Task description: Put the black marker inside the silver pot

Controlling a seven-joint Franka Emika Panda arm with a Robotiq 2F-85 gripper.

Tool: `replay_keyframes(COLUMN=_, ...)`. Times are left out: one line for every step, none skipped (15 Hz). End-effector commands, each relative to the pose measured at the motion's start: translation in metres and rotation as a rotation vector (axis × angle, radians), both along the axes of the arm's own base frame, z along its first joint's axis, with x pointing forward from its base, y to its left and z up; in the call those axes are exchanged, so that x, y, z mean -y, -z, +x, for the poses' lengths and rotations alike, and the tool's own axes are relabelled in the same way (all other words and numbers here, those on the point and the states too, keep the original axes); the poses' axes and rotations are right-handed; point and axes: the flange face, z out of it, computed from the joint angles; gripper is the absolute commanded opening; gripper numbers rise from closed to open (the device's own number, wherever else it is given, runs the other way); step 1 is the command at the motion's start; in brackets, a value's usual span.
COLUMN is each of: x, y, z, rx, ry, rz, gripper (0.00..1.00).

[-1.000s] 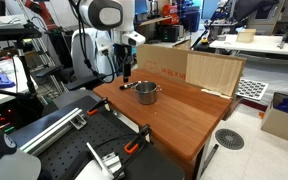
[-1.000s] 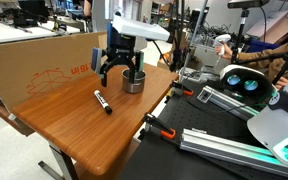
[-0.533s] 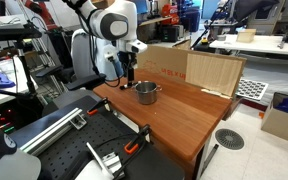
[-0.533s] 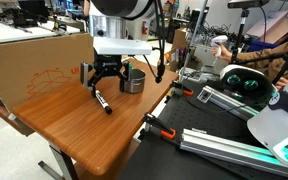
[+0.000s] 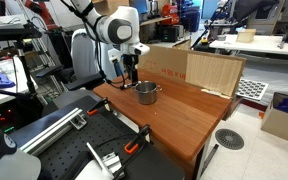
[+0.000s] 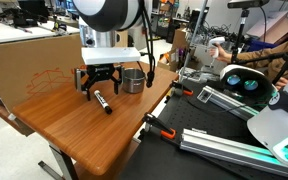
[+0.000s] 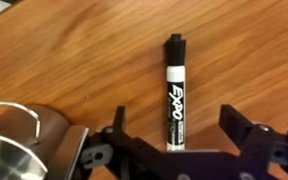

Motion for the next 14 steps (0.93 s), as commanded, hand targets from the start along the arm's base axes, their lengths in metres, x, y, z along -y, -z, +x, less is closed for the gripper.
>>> replay_keyframes(x=-0.002, y=0.008, z=0.01, rx=0.007, ry=0.016, rz=-0.039, gripper=1.0)
replay_keyframes(x=-0.003, y=0.01, z=0.012, rx=0.005, ry=0.018, rz=-0.041, gripper=1.0)
replay_keyframes(x=-0.003, y=0.012, z=0.012, rx=0.003, ry=0.015, rz=-0.044, gripper=0.8)
replay_keyframes(x=-0.004, y=0.014, z=0.013, rx=0.001, ry=0.008, rz=-0.047, gripper=0.72)
replay_keyframes(x=-0.005, y=0.016, z=0.013, rx=-0.001, ry=0.005, rz=-0.049, gripper=0.66)
replay_keyframes(x=-0.006, y=0.017, z=0.013, rx=-0.001, ry=0.004, rz=-0.053, gripper=0.56)
replay_keyframes(x=-0.007, y=0.018, z=0.014, rx=-0.002, ry=0.002, rz=-0.053, gripper=0.49)
replay_keyframes(x=-0.008, y=0.017, z=0.015, rx=0.0, ry=0.0, rz=-0.054, gripper=0.41)
replay_keyframes(x=-0.009, y=0.016, z=0.016, rx=0.002, ry=-0.001, rz=-0.054, gripper=0.35)
replay_keyframes(x=-0.01, y=0.015, z=0.016, rx=0.004, ry=-0.001, rz=-0.052, gripper=0.27)
replay_keyframes(x=-0.01, y=0.014, z=0.017, rx=0.003, ry=0.001, rz=-0.051, gripper=0.2)
replay_keyframes(x=-0.01, y=0.013, z=0.017, rx=0.003, ry=0.001, rz=-0.05, gripper=0.14)
replay_keyframes(x=-0.009, y=0.012, z=0.018, rx=0.002, ry=0.0, rz=-0.052, gripper=0.06)
replay_keyframes(x=-0.01, y=0.011, z=0.018, rx=0.004, ry=-0.002, rz=-0.05, gripper=0.0)
